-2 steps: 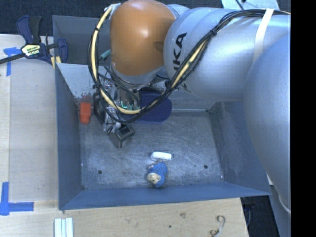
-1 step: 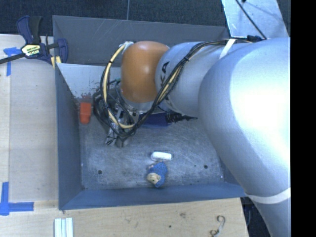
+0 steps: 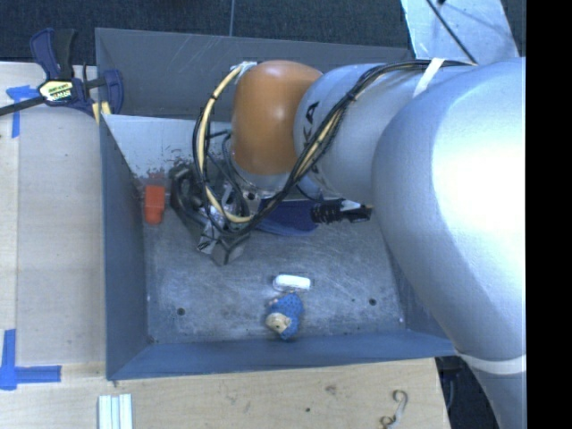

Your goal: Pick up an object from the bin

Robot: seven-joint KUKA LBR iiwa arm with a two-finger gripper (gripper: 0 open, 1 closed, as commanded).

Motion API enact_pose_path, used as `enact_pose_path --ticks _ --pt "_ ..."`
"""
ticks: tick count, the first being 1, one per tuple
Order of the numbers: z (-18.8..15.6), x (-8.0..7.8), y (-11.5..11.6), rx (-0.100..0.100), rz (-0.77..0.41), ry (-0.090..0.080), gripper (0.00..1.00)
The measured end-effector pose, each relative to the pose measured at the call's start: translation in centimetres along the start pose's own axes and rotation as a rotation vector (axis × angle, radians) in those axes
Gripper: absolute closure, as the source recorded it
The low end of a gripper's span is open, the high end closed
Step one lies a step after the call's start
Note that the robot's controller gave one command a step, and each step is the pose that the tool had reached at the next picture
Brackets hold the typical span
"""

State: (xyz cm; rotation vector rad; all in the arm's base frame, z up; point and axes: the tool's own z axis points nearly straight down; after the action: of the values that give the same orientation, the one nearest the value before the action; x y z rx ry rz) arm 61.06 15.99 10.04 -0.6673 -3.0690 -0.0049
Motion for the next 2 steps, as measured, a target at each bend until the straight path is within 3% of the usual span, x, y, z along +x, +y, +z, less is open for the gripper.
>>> enact_pose_path --ticks 1,2 --pt "0.2 0.2 -0.4 0.002 0.245 0.005 0.00" --pt "3.2 1.6 1.7 0.005 0.676 -0.001 0.00"
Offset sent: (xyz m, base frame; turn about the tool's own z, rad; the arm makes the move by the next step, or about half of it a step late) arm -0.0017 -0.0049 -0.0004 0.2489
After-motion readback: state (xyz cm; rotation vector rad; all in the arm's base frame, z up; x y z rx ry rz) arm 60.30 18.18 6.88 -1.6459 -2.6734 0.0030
